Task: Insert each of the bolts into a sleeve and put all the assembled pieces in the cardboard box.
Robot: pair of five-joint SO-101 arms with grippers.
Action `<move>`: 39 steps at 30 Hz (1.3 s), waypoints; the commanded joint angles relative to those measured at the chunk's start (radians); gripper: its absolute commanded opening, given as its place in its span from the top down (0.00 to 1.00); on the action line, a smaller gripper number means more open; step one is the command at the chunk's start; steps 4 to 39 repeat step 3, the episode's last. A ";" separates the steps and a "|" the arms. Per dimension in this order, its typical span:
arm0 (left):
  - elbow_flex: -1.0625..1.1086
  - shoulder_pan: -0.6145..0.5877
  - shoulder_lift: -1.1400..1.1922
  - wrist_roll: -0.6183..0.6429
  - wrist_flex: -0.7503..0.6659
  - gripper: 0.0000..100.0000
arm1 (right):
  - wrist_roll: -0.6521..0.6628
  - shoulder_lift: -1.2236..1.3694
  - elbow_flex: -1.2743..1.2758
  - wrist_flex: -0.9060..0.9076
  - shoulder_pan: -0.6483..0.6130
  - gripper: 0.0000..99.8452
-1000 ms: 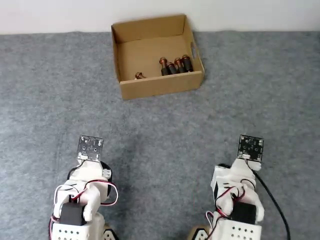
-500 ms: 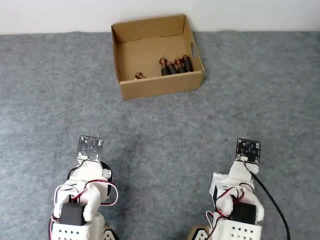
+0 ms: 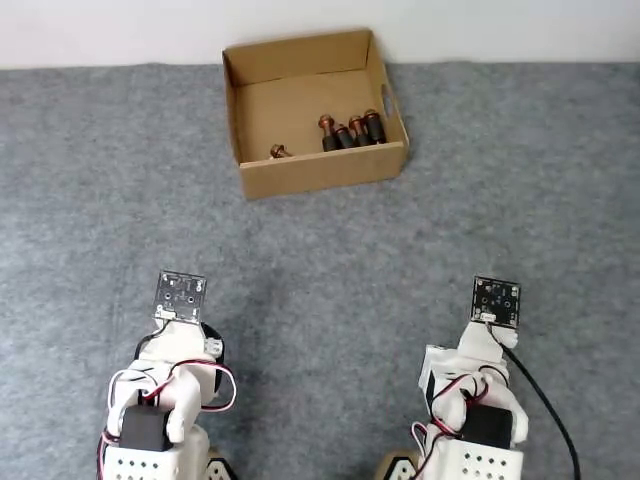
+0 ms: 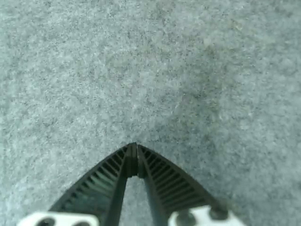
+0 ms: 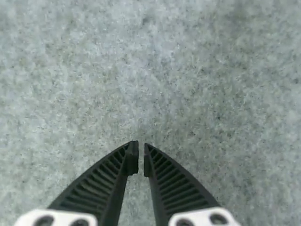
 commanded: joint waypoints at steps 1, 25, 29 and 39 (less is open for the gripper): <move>-0.005 -0.005 -0.011 -0.002 0.008 1.00 | 0.009 0.001 0.017 0.005 0.008 0.99; -0.005 -0.005 -0.011 -0.002 0.008 1.00 | 0.009 0.001 0.017 0.005 0.008 0.99; -0.005 -0.005 -0.011 -0.002 0.008 1.00 | 0.009 0.001 0.017 0.005 0.008 0.99; -0.005 -0.005 -0.011 -0.002 0.008 1.00 | 0.009 0.001 0.017 0.005 0.008 0.99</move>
